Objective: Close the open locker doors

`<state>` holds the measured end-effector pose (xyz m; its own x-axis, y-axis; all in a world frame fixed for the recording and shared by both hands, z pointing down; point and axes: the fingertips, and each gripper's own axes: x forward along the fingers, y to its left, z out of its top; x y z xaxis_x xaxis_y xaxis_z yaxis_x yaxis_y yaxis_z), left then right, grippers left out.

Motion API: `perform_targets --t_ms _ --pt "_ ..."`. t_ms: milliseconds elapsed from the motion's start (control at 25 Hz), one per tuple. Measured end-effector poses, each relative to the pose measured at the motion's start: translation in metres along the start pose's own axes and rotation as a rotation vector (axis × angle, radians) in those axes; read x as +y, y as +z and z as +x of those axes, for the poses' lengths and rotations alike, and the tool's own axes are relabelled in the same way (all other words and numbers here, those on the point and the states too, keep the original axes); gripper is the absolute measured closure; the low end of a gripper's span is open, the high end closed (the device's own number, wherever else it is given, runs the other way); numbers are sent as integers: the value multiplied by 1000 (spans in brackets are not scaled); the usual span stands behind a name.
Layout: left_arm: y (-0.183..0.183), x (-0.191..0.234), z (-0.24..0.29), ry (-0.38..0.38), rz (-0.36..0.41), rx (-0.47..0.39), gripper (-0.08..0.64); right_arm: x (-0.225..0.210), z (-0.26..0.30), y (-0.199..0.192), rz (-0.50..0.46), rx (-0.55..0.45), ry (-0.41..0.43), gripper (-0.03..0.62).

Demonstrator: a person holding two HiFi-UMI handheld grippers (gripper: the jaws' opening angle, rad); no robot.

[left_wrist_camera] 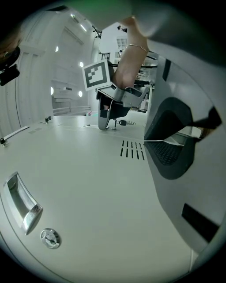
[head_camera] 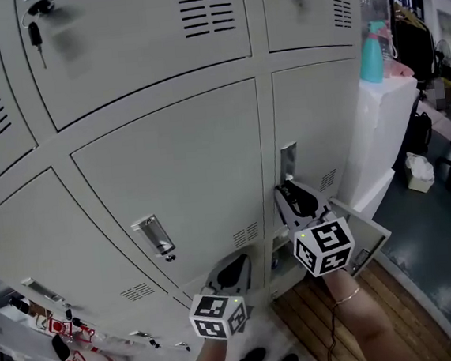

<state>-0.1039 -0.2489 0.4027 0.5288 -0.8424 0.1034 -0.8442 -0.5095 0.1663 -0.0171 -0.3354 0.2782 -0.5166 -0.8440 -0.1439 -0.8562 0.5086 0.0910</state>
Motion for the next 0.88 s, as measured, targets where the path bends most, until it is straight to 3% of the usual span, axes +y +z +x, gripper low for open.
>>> perform_targets --t_ms 520,720,880 --pt "3 3 8 -12 -3 -5 537 1 -6 13 29 -25 25 512" --pt "3 -16 18 -70 2 0 537 -6 -38 26 67 -65 -5 512" --pt "-3 -38 32 -135 16 15 537 -28 -73 20 75 -58 -76 512"
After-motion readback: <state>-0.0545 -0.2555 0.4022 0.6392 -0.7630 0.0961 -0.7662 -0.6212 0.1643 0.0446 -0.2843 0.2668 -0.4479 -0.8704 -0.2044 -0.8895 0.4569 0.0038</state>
